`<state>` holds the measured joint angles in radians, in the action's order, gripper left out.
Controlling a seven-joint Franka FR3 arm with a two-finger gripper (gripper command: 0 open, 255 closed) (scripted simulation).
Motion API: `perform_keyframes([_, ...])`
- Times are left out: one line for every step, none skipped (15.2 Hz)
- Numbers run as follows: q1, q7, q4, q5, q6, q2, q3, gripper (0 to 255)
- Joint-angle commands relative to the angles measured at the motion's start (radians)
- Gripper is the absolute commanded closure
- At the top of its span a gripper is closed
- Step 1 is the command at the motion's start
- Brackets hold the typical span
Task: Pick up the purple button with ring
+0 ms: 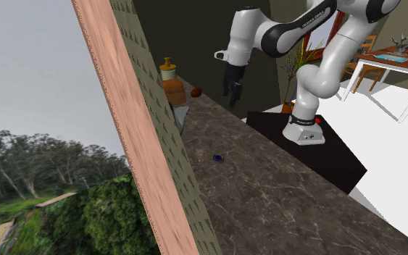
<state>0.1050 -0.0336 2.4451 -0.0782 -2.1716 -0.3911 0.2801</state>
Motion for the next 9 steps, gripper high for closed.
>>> perform_keyframes([0.005,-0.020,-0.011,0.003,-0.046,0.064,0.024,0])
perform_keyframes([0.008,-0.032,-0.016,0.007,-0.069,0.096,0.037,0])
perform_keyframes([0.011,-0.045,-0.022,0.012,-0.091,0.129,0.049,0])
perform_keyframes([0.014,-0.058,-0.029,0.018,-0.112,0.162,0.061,0])
perform_keyframes([0.016,-0.072,-0.038,0.026,-0.133,0.197,0.073,0])
perform_keyframes([0.019,-0.087,-0.047,0.036,-0.153,0.231,0.084,0])
perform_keyframes([0.022,-0.103,-0.058,0.047,-0.173,0.267,0.095,0])
perform_keyframes([0.025,-0.119,-0.069,0.060,-0.191,0.303,0.105,0])
perform_keyframes([0.029,-0.137,-0.082,0.075,-0.209,0.340,0.114,0])
